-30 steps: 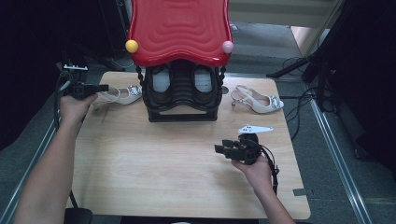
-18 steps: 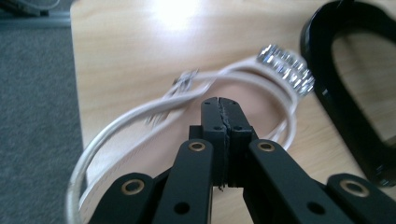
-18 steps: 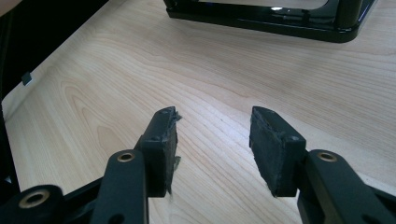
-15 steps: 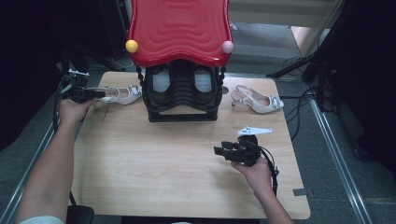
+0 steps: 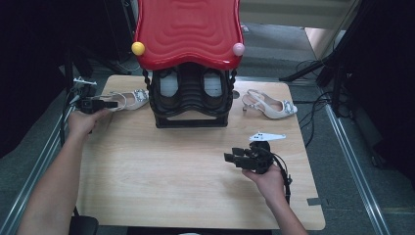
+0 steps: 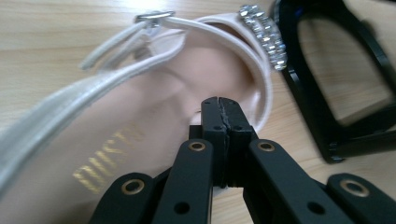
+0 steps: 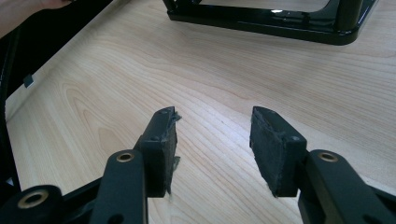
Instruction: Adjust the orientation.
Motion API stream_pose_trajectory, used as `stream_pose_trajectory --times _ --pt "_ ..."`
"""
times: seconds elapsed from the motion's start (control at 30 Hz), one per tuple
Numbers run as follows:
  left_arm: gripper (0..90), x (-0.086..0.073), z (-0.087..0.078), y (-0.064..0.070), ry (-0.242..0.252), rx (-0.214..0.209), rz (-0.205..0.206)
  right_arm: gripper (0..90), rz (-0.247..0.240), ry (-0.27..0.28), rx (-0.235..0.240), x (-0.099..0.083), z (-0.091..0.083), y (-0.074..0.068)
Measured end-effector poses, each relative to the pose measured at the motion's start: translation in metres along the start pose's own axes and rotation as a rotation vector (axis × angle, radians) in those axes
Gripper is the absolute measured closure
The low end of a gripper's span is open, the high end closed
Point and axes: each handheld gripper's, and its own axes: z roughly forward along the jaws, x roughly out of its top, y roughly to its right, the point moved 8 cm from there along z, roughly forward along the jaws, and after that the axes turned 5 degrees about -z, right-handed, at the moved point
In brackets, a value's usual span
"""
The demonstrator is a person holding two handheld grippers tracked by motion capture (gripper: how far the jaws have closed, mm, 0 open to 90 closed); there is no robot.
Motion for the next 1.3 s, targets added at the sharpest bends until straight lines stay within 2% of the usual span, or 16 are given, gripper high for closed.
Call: stream_pose_trajectory --times 0.2,0.33,0.47,0.63,0.77,0.8,0.83,0.97,1.03,1.13,1.3 --pt "90.0 -0.001 -0.001 0.004 -0.011 0.004 0.002 52.3 -0.002 -0.002 0.003 0.001 0.001 -0.001" --pt "90.0 -0.002 0.000 0.011 -0.013 -0.018 -0.004 52.2 -0.005 -0.002 0.005 0.001 0.001 -0.001" --pt "90.0 -0.001 0.004 0.018 -0.024 -0.012 0.003 52.2 -0.003 -0.002 0.004 0.002 0.001 -0.001" --pt "90.0 0.001 0.009 0.026 -0.018 -0.035 -0.009 52.1 -0.008 -0.001 0.006 0.002 0.002 -0.001" --pt "90.0 0.004 0.006 0.027 -0.019 -0.031 0.000 52.2 -0.009 0.000 0.004 0.002 0.001 -0.001" --pt "90.0 0.005 0.005 0.028 -0.005 -0.036 0.002 52.2 -0.011 -0.001 0.004 0.002 0.000 -0.001" --pt "89.9 0.005 0.003 0.028 -0.007 -0.030 0.016 52.2 -0.010 -0.001 0.004 0.002 0.000 -0.001" --pt "78.8 0.005 -0.004 0.027 -0.016 -0.039 0.052 52.1 -0.010 -0.002 0.006 0.002 0.000 -0.001" --pt "73.5 0.008 -0.007 0.027 -0.009 -0.020 0.077 52.2 -0.008 -0.006 0.007 0.001 0.001 -0.002" --pt "70.1 0.013 -0.013 0.027 -0.004 -0.005 0.094 52.1 -0.012 -0.010 0.009 0.001 0.001 -0.003" --pt "62.6 0.017 -0.021 0.017 -0.015 0.027 0.120 52.2 -0.010 -0.012 0.008 0.001 0.002 -0.002"
